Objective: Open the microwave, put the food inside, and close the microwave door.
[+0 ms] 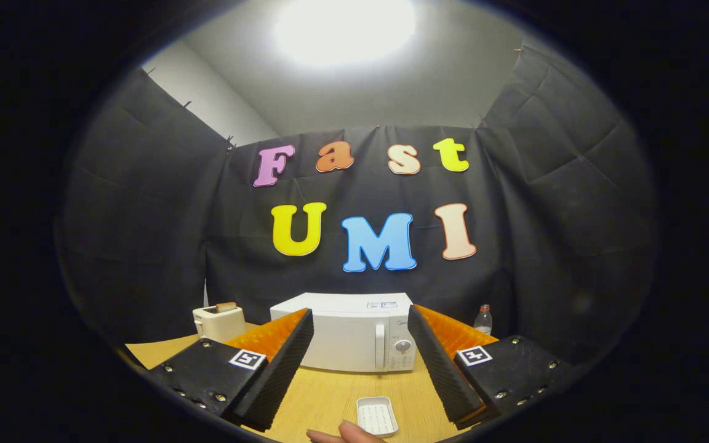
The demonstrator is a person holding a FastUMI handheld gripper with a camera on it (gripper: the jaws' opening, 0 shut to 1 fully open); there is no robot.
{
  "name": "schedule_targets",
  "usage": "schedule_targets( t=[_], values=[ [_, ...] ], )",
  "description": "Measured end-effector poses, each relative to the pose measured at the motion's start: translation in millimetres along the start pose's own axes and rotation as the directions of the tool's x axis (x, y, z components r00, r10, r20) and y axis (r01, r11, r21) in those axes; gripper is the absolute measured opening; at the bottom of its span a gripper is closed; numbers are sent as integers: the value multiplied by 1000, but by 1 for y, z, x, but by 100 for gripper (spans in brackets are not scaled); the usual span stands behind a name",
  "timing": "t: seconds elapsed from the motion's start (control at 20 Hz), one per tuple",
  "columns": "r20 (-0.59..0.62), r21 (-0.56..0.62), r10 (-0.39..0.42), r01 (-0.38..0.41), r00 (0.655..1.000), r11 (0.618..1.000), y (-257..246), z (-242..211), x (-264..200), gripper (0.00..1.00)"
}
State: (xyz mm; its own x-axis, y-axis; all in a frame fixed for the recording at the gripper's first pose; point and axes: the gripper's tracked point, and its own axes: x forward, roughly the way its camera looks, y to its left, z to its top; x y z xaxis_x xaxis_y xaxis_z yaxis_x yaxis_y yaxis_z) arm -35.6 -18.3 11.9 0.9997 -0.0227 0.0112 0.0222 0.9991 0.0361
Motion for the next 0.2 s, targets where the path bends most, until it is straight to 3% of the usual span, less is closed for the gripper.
schedule_targets(
  t=[0.2],
  values=[
    [-18, -33, -15, 15, 1000, 999, 0, -4, -1, 97]
  ],
)
